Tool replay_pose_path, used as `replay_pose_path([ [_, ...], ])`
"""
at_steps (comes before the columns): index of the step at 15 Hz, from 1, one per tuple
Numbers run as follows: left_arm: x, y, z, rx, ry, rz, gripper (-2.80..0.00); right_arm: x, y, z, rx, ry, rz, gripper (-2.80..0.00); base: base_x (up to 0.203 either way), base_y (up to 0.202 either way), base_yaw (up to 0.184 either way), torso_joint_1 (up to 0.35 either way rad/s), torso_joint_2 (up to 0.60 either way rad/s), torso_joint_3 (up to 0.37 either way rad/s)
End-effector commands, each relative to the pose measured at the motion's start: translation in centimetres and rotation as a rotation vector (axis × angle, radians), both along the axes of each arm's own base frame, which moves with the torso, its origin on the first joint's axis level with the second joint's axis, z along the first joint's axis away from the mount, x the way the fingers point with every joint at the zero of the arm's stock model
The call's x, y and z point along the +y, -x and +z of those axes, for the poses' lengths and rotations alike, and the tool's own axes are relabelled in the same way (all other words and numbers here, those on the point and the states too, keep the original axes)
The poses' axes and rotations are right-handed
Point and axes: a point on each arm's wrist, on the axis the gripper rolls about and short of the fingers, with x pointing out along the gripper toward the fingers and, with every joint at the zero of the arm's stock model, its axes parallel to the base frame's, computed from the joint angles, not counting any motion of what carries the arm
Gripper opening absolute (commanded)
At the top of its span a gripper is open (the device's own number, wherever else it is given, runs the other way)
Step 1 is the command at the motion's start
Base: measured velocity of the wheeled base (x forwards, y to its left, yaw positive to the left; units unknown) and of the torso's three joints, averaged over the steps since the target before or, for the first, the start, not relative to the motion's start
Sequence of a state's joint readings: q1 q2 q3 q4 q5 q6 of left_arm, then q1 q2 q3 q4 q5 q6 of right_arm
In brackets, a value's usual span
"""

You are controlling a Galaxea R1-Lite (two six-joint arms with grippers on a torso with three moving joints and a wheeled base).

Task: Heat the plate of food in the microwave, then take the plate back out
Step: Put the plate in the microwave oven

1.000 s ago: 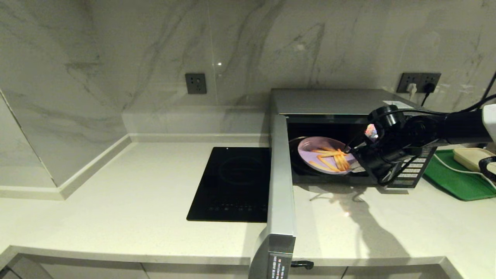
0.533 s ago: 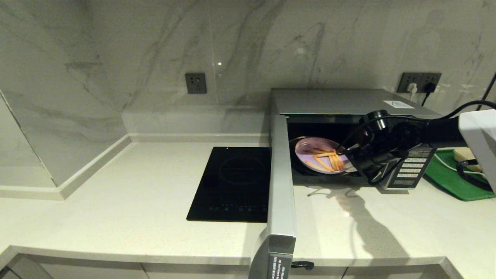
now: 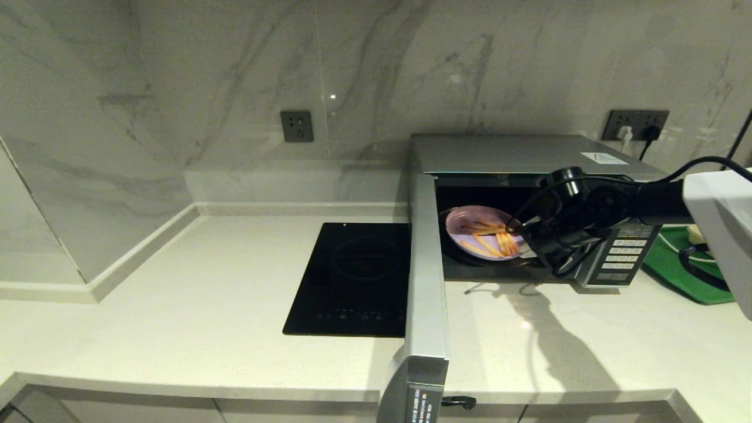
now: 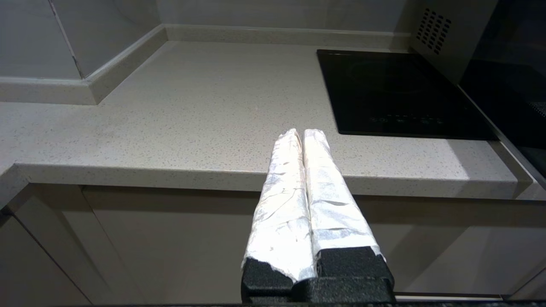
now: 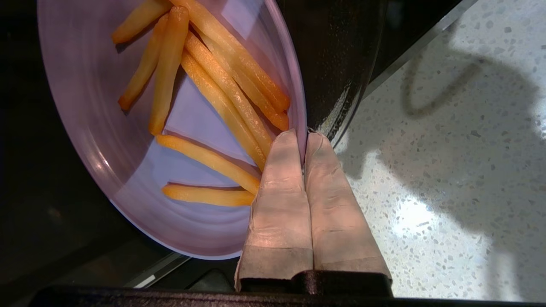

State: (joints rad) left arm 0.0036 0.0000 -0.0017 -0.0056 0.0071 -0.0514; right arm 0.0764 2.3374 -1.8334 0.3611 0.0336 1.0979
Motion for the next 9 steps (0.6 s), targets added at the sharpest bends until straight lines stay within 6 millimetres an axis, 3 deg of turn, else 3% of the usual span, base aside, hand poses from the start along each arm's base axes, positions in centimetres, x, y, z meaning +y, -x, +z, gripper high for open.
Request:
replay_pose_path([
  [1,0.0,0.01,0.0,-0.002,0.001,0.002,-2.8,0.03,-0.25,-0.75,0.016,-0.004,-0.006,-2.8,0.0,0.0,0.0,0.0,0.0,0.0],
  [9,0.0,0.0,0.0,-0.001,0.001,0.0,-2.8,0.15,-0.32,-1.05,0.022,0.006,-0.009,-2.8,0.0,0.0,0.0,0.0,0.0,0.0],
])
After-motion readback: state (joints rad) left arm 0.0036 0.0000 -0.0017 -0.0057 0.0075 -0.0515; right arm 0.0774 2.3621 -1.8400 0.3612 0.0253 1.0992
